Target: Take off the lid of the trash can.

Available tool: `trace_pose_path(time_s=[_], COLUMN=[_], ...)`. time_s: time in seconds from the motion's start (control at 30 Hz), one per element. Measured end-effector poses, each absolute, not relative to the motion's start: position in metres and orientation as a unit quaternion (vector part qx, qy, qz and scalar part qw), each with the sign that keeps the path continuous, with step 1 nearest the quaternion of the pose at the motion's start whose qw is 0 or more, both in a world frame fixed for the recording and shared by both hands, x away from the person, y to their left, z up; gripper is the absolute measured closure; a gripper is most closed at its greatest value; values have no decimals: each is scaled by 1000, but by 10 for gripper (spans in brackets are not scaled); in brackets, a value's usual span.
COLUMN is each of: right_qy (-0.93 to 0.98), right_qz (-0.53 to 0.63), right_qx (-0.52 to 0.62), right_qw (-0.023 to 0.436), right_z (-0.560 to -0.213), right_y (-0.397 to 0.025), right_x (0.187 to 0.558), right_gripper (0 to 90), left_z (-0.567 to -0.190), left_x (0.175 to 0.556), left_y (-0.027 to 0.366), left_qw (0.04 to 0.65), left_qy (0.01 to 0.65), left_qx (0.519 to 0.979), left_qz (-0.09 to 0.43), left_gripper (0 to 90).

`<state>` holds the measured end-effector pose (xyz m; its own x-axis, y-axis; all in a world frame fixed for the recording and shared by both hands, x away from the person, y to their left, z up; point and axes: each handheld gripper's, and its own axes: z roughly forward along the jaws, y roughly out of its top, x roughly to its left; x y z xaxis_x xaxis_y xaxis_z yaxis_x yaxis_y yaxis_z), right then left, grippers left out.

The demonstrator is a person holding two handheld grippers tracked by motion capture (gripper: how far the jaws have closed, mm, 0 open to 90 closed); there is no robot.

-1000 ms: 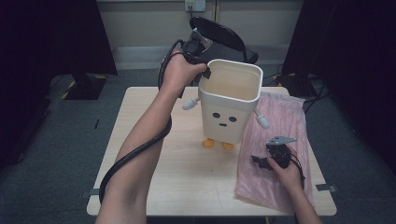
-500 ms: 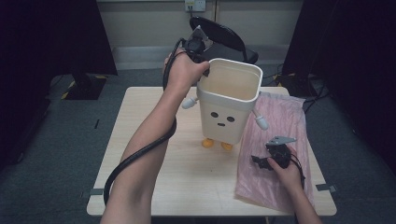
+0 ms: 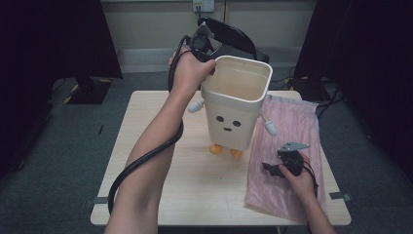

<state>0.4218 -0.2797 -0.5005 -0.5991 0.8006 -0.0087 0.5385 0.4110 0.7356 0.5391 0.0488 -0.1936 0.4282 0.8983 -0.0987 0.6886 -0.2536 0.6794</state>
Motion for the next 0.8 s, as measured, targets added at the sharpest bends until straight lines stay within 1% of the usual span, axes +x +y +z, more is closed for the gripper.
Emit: trace_pose_path(time_s=[0.13,0.27,0.4,0.57,0.8], right_qy=[820,820,819,820,820], right_qz=[357,357,357,358,358], right_qx=[408,408,409,409,409], right_qw=[183,183,183,183,183], right_z=[-500,-500,-500,-500,-500], right_y=[-280,-280,-280,-280,-280], right_x=[422,422,422,422,422], right_gripper=[135,134,134,134,134], left_z=[-190,-185,-177,-171,-171], left_x=[538,538,537,533,527], left_y=[50,51,56,65,85], left_qw=[341,339,362,363,351], left_qy=[505,507,507,508,509], left_qx=[775,776,767,768,772], left_qz=[167,165,153,145,148], left_gripper=[844,846,848,848,848])
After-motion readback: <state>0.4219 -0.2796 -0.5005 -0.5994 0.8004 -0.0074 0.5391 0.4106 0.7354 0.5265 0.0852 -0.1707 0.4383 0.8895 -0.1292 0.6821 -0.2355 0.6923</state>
